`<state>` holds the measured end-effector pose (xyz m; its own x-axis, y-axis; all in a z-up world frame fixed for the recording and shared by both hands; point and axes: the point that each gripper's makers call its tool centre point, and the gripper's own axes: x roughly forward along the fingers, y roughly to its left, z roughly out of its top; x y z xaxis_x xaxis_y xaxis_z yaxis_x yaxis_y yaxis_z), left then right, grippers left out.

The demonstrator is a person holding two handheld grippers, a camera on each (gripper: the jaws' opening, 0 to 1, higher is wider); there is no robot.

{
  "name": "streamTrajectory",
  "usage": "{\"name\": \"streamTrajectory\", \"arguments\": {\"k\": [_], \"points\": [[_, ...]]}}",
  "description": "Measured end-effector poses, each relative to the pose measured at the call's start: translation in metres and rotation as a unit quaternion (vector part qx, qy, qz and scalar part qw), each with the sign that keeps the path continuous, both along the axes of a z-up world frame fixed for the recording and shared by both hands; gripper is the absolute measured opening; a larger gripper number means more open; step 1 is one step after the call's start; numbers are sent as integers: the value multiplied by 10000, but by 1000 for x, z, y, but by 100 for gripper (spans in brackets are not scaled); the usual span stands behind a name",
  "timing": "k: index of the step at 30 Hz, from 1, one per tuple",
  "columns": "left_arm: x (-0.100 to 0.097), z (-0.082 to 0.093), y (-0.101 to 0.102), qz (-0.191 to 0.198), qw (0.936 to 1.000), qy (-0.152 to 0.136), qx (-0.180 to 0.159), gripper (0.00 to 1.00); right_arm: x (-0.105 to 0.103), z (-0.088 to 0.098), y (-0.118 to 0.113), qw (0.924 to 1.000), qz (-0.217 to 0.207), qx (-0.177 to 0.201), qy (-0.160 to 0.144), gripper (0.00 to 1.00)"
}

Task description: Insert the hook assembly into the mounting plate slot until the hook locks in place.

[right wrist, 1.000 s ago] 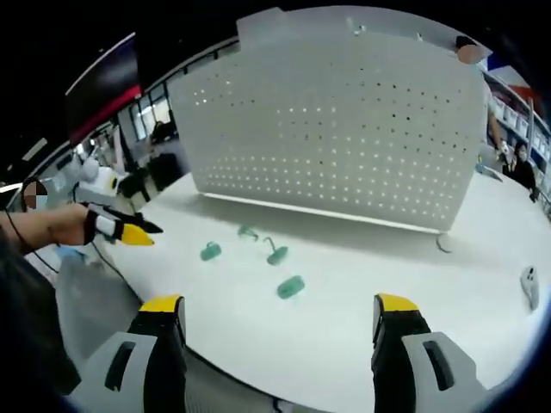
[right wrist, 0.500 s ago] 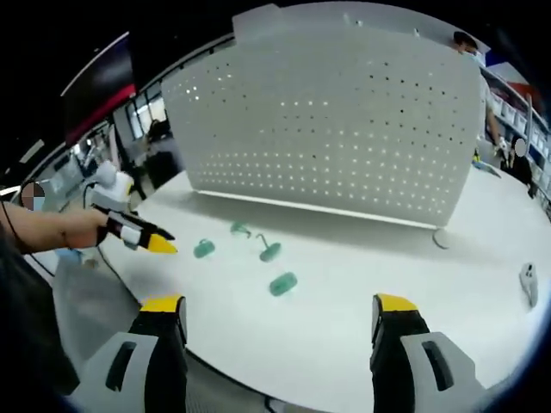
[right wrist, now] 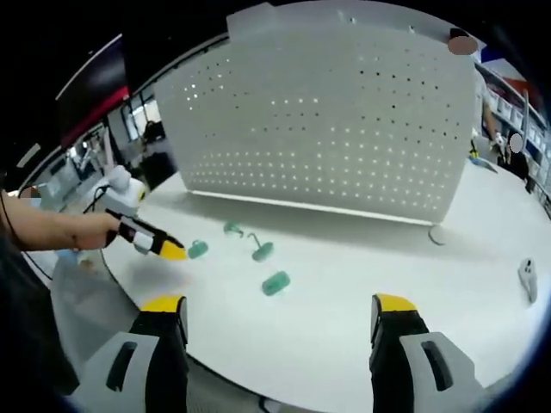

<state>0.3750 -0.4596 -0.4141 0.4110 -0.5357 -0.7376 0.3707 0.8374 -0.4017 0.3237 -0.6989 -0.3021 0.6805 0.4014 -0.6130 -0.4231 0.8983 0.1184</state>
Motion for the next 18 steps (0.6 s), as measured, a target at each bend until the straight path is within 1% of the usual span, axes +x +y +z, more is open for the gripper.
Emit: {"name": "streamTrajectory", "arguments": {"k": [2, 4, 6, 9, 10, 11, 12, 15, 18], "points": [[1, -2, -1, -6, 10000, 32, -25, 46, 0, -1, 0, 10000, 0, -4, 19, 88], [3, -3, 0, -23, 10000, 8, 20, 46, 0, -1, 1, 10000, 16, -8, 18, 87], [5, -5, -1, -14, 10000, 51, 2, 45, 1, 4, 2, 9999, 49, -64, -100, 84], [7, -5, 0, 4, 10000, 47, -1, 43, 2, 4, 3, 9999, 61, -77, -128, 84], [7, -5, 1, 0, 10000, 49, 9, 42, 3, 5, 3, 9999, 60, -82, -135, 81], [8, -6, 1, -10, 10000, 51, 17, 41, 4, 8, 2, 9996, 69, -122, -243, 79], [8, -6, 1, -10, 10000, 57, 21, 40, 5, 9, 2, 9995, 72, -136, -279, 78], [8, -8, 1, -58, 9999, 81, 70, 33, 8, 13, 1, 9992, 26, -149, -383, 76], [8, -11, 1, -75, 9999, 83, 103, 27, 10, 14, 0, 9991, 15, -158, -395, 75]]}}
